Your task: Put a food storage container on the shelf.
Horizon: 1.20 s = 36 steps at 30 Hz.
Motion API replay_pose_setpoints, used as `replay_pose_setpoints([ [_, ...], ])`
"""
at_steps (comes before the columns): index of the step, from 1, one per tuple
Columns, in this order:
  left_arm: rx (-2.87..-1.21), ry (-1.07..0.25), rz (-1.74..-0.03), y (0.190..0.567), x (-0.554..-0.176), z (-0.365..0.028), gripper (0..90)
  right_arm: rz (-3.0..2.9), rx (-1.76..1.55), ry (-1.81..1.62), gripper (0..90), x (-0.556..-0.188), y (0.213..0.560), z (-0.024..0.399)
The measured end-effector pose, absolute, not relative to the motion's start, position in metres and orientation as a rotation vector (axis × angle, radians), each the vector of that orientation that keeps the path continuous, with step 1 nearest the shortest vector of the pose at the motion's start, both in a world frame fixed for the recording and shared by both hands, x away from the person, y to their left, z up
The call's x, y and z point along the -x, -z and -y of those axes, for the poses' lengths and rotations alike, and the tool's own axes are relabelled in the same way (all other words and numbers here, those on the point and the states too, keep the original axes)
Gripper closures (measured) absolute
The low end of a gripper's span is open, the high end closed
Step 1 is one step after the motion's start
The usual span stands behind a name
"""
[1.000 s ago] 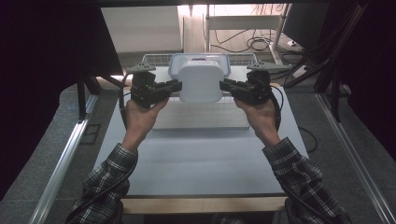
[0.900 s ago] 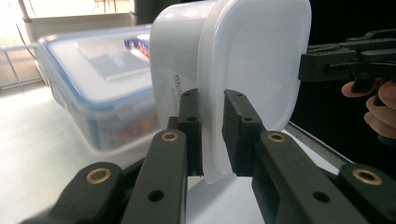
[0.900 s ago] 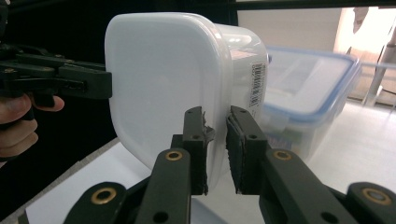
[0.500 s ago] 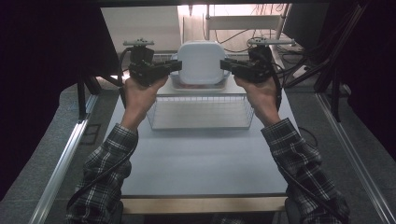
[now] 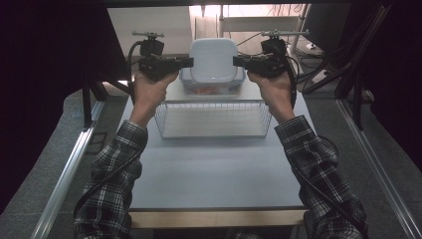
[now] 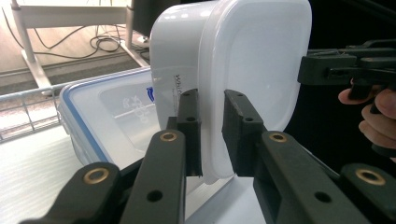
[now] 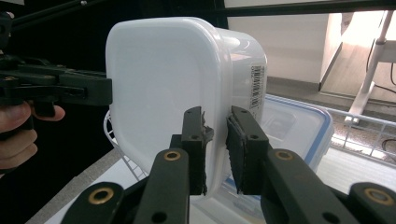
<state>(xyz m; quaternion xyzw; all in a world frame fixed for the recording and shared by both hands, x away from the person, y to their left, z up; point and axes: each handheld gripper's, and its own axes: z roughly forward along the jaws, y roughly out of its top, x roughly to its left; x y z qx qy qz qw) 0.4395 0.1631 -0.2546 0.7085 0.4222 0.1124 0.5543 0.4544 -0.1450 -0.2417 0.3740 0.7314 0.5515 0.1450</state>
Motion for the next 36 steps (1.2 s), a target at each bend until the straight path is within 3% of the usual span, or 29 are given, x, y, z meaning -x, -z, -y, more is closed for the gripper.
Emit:
replay_pose_setpoints([
  [3,-1.67,-0.251,-0.996,0.254,-0.443,-0.163,76.6,-2.111,-1.08,-1.575,75.1,-0.457,0.241,0.144],
  [7,-1.666,-0.249,-1.005,0.254,-0.451,-0.16,71.3,-2.099,-1.093,-1.587,66.8,-0.463,0.241,0.141],
  [24,-1.664,-0.257,-1.045,0.255,-0.471,-0.156,61.0,-2.13,-1.15,-1.557,59.9,-0.484,0.243,0.137],
  [30,-1.664,-0.276,-1.076,0.254,-0.478,-0.156,50.8,-2.127,-1.194,-1.556,54.9,-0.493,0.241,0.134],
  [36,-1.666,-0.313,-1.091,0.252,-0.484,-0.154,49.5,-2.077,-1.207,-1.537,54.7,-0.5,0.242,0.132],
])
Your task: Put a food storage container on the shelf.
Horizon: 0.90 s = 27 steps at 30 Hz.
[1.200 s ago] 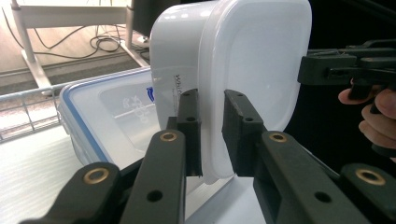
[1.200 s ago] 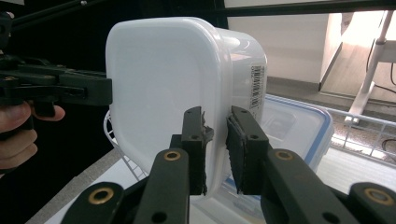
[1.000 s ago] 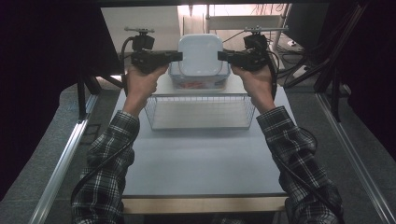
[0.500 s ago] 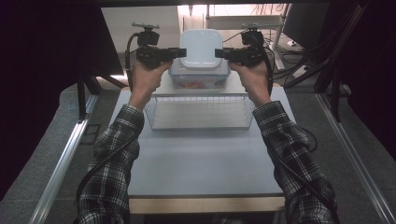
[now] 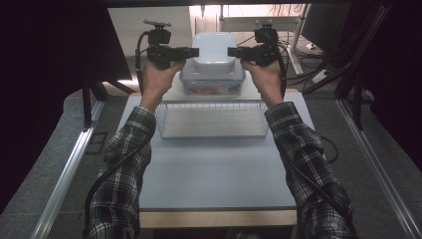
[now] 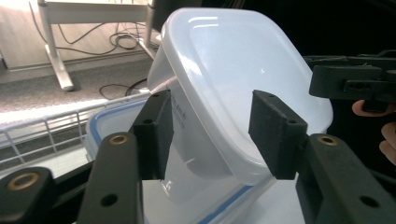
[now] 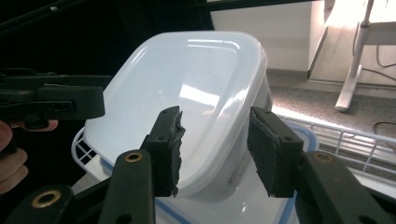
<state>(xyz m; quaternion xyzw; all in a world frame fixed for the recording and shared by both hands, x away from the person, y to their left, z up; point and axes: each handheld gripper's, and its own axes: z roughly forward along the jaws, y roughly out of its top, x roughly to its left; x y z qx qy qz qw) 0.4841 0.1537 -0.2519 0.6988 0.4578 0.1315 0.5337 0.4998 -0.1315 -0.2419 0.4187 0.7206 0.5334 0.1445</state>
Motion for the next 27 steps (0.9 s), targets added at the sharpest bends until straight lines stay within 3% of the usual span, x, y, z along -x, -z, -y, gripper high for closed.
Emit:
replay_pose_setpoints([
  [9,-1.683,-0.343,-1.089,0.25,-0.49,-0.153,50.3,-2.06,-1.222,-1.52,54.2,-0.507,0.242,0.126],
  [16,-1.704,-0.369,-1.014,0.244,-0.483,-0.153,34.6,-2.088,-1.159,-1.53,39.7,-0.503,0.24,0.126],
  [21,-1.749,-0.317,-0.947,0.244,-0.474,-0.154,25.6,-2.15,-1.091,-1.536,26.6,-0.498,0.242,0.13],
  [27,-1.795,-0.311,-0.894,0.254,-0.46,-0.149,14.2,-2.204,-1.02,-1.495,18.6,-0.489,0.252,0.134],
])
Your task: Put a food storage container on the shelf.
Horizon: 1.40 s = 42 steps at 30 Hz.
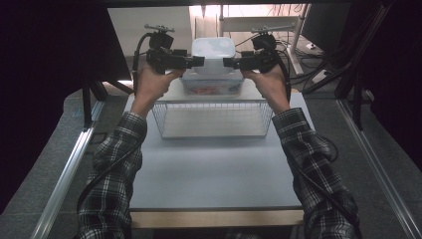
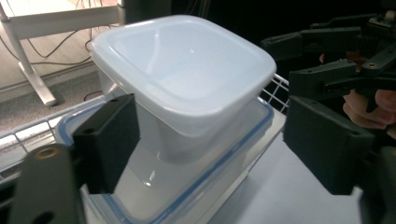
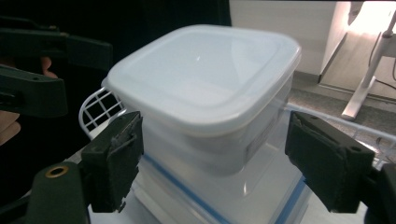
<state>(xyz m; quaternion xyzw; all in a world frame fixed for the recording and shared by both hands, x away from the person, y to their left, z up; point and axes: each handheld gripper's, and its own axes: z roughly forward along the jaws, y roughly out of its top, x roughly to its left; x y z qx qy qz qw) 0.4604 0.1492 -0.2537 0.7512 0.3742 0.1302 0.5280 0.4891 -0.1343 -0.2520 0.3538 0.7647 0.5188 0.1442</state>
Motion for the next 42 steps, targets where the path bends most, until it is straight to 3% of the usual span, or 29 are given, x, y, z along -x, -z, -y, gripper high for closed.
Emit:
replay_pose_setpoints([
  [4,-1.833,-0.308,-0.882,0.26,-0.452,-0.146,8.8,-2.22,-0.989,-1.483,15.8,-0.481,0.26,0.138],
  [16,-1.905,-0.277,-0.847,0.279,-0.431,-0.142,3.9,-2.238,-0.933,-1.521,10.9,-0.457,0.276,0.157],
  [20,-1.933,-0.333,-0.824,0.287,-0.418,-0.137,3.4,-2.251,-0.923,-1.531,10.2,-0.45,0.282,0.161],
  [42,-1.955,-0.365,-0.773,0.336,-0.382,-0.144,3.6,-2.326,-0.874,-1.517,7.4,-0.417,0.324,0.166],
])
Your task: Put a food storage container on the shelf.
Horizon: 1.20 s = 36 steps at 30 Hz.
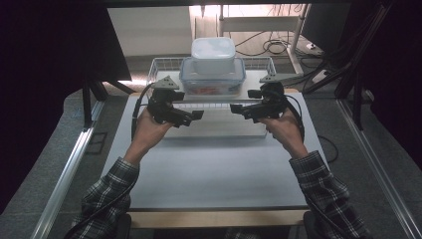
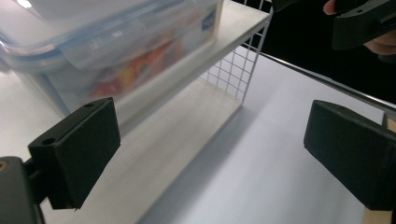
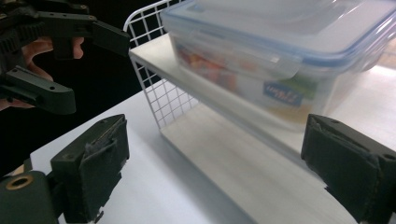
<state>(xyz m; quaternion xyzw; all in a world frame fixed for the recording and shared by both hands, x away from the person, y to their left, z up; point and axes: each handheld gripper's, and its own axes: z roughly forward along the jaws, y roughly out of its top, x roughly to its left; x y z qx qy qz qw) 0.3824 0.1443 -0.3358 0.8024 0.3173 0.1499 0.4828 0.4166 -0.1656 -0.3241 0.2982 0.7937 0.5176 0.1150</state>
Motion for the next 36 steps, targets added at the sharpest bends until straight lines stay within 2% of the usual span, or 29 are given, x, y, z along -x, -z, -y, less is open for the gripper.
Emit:
replay_pose_setpoints([
  [17,-1.956,-0.344,-0.766,0.39,-0.364,-0.152,2.9,-2.371,-0.823,-1.441,4.0,-0.397,0.361,0.16],
  [21,-1.981,-0.403,-0.737,0.401,-0.357,-0.151,2.9,-2.375,-0.809,-1.446,3.7,-0.393,0.373,0.164],
  [28,-1.949,-0.381,-0.758,0.421,-0.346,-0.154,2.6,-2.348,-0.808,-1.388,4.2,-0.385,0.395,0.177],
  [36,-1.929,-0.367,-0.794,0.437,-0.34,-0.158,2.4,-2.348,-0.822,-1.354,4.0,-0.376,0.406,0.188],
])
